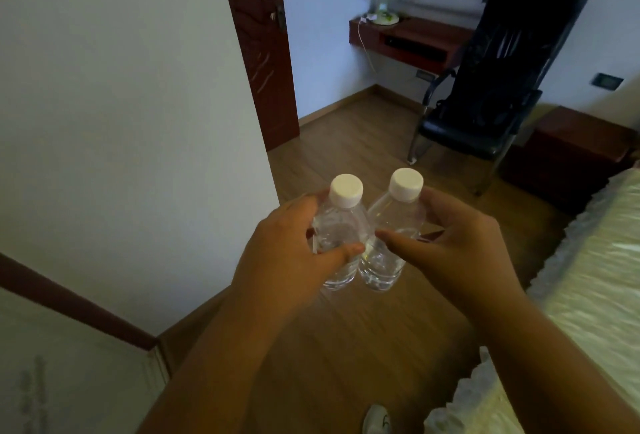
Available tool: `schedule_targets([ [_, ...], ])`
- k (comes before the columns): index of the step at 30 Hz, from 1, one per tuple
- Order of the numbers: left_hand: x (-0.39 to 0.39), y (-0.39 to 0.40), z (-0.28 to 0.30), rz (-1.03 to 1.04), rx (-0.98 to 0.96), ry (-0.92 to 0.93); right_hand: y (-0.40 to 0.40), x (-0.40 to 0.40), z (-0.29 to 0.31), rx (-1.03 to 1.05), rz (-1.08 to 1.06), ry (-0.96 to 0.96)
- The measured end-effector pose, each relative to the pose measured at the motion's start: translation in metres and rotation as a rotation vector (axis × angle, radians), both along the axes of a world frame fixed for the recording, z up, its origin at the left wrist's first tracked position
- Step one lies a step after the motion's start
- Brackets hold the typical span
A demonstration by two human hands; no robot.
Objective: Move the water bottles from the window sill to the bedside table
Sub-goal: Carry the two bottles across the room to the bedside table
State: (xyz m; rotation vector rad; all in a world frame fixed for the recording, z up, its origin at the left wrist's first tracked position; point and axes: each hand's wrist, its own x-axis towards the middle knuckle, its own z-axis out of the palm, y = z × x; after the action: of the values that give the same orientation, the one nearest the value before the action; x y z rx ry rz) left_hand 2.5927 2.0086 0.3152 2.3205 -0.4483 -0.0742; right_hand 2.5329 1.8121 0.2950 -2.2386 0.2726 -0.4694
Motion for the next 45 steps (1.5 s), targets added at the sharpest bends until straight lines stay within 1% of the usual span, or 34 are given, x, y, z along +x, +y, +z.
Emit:
schedule_targets([
  [5, 0.039, -0.043, 0.009, -0.005, 0.016, -0.047, -0.04, 0.036, 0.007, 0.046, -0.029, -0.02],
  [10, 0.068, -0.085, 0.01, -0.048, -0.041, -0.059, -0.08, 0.06, 0.011, 0.044, -0.064, -0.027],
  [19, 0.129, -0.157, 0.003, -0.244, -0.063, -0.048, -0.143, 0.082, 0.013, 0.022, -0.21, 0.007],
  [22, 0.155, -0.181, -0.003, -0.344, -0.083, 0.008, -0.159, 0.091, 0.007, 0.002, -0.292, 0.025],
  [25, 0.186, -0.202, -0.006, -0.435, -0.101, 0.012, -0.171, 0.105, 0.007, 0.013, -0.362, 0.035],
  [32, 0.266, -0.239, -0.004, -0.636, -0.141, 0.044, -0.186, 0.159, 0.024, -0.056, -0.517, 0.032],
  [36, 0.305, -0.256, -0.007, -0.712, -0.141, 0.043, -0.187, 0.188, 0.025, -0.013, -0.586, -0.006],
  [39, 0.328, -0.266, -0.013, -0.772, -0.144, 0.017, -0.186, 0.202, 0.022, 0.012, -0.623, -0.005],
  [45, 0.357, -0.294, -0.023, -0.88, -0.124, 0.035, -0.195, 0.217, 0.013, 0.022, -0.708, 0.014],
])
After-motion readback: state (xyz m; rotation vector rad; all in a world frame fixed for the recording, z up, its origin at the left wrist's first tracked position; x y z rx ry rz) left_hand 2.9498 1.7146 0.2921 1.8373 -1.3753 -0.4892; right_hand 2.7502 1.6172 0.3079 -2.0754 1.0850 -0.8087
